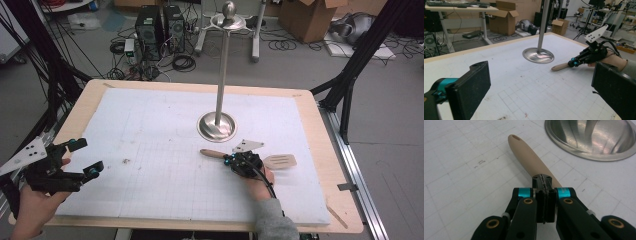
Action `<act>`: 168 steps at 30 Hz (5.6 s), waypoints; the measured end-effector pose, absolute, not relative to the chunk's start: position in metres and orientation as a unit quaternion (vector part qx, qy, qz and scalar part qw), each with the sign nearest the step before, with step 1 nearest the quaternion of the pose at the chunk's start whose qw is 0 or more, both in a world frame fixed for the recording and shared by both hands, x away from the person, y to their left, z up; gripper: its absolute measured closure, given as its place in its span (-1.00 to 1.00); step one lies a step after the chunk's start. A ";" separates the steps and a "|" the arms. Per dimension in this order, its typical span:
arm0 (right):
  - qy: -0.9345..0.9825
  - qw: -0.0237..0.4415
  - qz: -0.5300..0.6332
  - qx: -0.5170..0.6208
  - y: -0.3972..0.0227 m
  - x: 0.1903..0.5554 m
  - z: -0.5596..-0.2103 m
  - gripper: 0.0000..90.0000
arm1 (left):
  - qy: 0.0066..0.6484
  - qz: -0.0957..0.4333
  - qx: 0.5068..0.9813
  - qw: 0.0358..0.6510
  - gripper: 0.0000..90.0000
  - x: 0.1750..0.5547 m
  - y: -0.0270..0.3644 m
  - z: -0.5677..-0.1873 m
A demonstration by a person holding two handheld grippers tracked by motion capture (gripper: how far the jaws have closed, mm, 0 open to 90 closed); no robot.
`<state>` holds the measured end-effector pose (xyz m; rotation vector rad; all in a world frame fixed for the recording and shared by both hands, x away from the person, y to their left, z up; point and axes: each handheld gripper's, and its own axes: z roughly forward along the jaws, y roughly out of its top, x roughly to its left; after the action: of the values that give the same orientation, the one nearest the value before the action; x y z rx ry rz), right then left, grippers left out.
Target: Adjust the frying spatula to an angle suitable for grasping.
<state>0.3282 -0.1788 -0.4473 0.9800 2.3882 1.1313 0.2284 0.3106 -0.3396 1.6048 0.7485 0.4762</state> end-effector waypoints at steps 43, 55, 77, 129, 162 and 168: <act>0.788 0.193 0.454 0.367 -0.209 0.326 -0.415 1.00 | 0.322 0.198 0.700 0.606 -0.94 0.235 0.306 -0.343; 0.782 0.188 0.412 0.428 -0.236 0.335 -0.424 1.00 | 0.324 0.197 0.703 0.602 -0.94 0.235 0.304 -0.345; 0.800 0.195 0.341 0.454 -0.221 0.345 -0.439 1.00 | 0.328 0.196 0.702 0.601 -0.94 0.233 0.306 -0.346; 0.789 0.168 0.350 0.476 -0.249 0.317 -0.445 1.00 | 0.301 0.168 0.714 0.609 -0.94 0.259 0.283 -0.347; 0.774 0.164 0.342 0.507 -0.274 0.287 -0.443 1.00 | 0.271 0.140 0.724 0.618 -0.94 0.284 0.254 -0.346; 0.775 0.168 0.336 0.508 -0.277 0.281 -0.442 1.00 | 0.265 0.135 0.725 0.621 -0.94 0.289 0.248 -0.346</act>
<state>0.2806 -0.2770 -0.4422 1.4450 2.2053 0.9570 0.2894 0.2481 -0.3456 1.6672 0.6091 0.3093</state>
